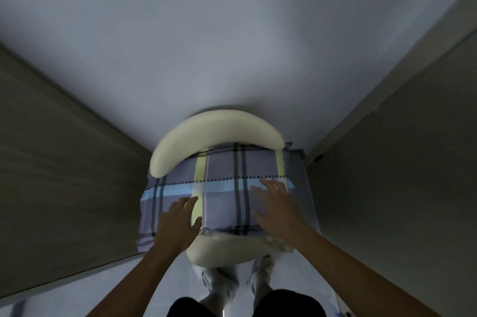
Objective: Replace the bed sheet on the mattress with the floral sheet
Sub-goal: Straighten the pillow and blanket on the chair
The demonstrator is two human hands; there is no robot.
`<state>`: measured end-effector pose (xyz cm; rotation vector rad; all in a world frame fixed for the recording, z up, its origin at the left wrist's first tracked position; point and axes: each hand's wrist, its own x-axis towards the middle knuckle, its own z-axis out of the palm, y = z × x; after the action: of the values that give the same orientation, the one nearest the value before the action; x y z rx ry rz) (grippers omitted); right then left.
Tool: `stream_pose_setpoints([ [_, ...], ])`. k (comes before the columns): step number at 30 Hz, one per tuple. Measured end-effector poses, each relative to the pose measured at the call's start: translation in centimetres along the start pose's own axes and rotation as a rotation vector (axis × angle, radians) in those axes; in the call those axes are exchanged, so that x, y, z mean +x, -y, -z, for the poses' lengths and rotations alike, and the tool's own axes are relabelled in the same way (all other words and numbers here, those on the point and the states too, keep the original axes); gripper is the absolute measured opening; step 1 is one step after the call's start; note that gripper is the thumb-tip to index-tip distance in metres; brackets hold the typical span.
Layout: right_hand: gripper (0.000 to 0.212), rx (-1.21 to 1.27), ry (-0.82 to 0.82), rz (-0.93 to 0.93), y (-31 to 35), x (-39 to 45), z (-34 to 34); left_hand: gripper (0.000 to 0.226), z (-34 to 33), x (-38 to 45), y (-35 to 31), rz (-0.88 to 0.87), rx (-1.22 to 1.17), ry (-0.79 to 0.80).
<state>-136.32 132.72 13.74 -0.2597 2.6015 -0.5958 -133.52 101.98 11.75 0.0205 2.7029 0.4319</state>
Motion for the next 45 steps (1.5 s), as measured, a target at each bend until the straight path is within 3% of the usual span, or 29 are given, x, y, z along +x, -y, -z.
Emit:
stream_pose_setpoints([
  [4,0.102,-0.075,0.156,-0.060,-2.0,7.1,-3.7,0.090,-4.0,5.6,2.2,0.080,0.046,0.133],
  [7,0.123,-0.137,0.154,-0.127,-2.8,10.9,-6.8,0.114,-6.5,9.4,4.4,0.053,0.061,0.081],
  [10,0.121,-0.234,0.098,-0.168,-3.9,13.0,-10.5,0.128,-8.9,11.8,6.8,0.070,0.094,0.074],
  [12,0.099,-0.317,0.027,-0.113,-4.9,13.7,-12.9,0.110,-10.6,12.4,7.5,0.078,0.088,0.067],
  [15,0.052,-0.280,-0.033,-0.036,-4.9,13.8,-14.8,0.040,-12.2,11.4,6.9,0.085,0.068,-0.002],
  [16,0.046,-0.272,-0.049,-0.025,-4.6,13.5,-14.8,0.030,-12.4,10.9,6.7,0.084,0.066,-0.021],
  [20,0.045,-0.170,-0.176,0.050,-3.7,11.6,-13.5,0.040,-10.8,8.9,6.5,0.003,-0.007,-0.165],
  [24,0.037,-0.105,-0.314,0.117,-3.2,9.0,-9.8,0.040,-6.1,5.9,5.5,-0.112,-0.013,-0.209],
  [27,0.028,-0.043,-0.366,0.178,-1.8,6.5,-6.7,0.041,-3.1,2.7,5.0,-0.096,-0.012,-0.221],
  [29,0.023,0.029,-0.348,0.231,-0.7,4.9,-4.5,0.044,-1.4,0.1,4.5,-0.104,-0.032,-0.284],
  [34,0.006,0.045,-0.280,0.421,3.4,0.9,1.1,0.026,3.5,-9.0,2.0,-0.021,0.028,-0.428],
  [40,0.009,-0.002,-0.152,0.701,9.4,-2.9,5.3,0.012,7.3,-21.3,-0.7,0.175,0.038,-0.540],
  [45,0.019,-0.080,-0.016,0.910,16.0,-5.0,4.8,0.013,8.3,-31.0,-1.1,0.408,-0.028,-0.597],
])
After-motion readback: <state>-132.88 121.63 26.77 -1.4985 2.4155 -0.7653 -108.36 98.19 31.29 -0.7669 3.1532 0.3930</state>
